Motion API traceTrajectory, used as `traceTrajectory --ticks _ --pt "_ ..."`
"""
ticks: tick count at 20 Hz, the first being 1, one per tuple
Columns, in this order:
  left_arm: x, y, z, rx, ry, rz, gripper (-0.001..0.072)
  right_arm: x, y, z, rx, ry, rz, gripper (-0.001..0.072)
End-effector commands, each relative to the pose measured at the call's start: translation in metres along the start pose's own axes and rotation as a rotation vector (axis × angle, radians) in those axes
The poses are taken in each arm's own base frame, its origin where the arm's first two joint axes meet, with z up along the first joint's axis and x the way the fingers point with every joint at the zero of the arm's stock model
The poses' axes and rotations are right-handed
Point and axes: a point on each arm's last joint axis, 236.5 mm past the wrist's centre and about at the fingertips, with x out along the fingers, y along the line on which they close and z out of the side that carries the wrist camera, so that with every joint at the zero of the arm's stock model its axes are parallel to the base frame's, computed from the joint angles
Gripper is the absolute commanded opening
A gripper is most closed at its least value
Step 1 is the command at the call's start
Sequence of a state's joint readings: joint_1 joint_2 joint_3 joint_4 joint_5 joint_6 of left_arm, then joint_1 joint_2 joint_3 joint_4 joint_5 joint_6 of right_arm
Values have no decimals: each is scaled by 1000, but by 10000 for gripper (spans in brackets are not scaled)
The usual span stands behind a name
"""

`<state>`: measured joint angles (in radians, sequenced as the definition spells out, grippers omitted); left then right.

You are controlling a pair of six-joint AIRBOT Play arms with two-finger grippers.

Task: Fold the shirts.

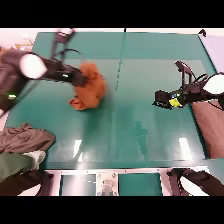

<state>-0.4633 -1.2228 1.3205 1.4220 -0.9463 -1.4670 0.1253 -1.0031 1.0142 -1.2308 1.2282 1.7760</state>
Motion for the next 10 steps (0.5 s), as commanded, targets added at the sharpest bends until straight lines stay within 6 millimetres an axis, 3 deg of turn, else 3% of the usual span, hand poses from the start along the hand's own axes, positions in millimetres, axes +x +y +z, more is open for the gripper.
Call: traceTrajectory --ticks 1,2,3,4,7,9,10 --pt "54 -69 -16 57 63 -124 567 0 -2 1 -1 -5 -5 200" --pt "61 -69 -21 57 83 -124 711 -1 -4 3 1 -10 -12 330" --pt "60 -62 -21 57 93 -111 710 -2 -8 5 11 -17 -15 380" --pt "53 -47 -17 59 101 -80 710 -4 -14 9 29 -26 -20 379" --pt "18 23 -6 -6 149 35 711 -11 -38 21 99 -58 -41 379" --pt "9 67 -18 -124 187 83 711 -5 -48 23 100 -48 -52 384" --pt "11 81 -29 -176 207 85 711 4 -50 22 97 -33 -52 432"
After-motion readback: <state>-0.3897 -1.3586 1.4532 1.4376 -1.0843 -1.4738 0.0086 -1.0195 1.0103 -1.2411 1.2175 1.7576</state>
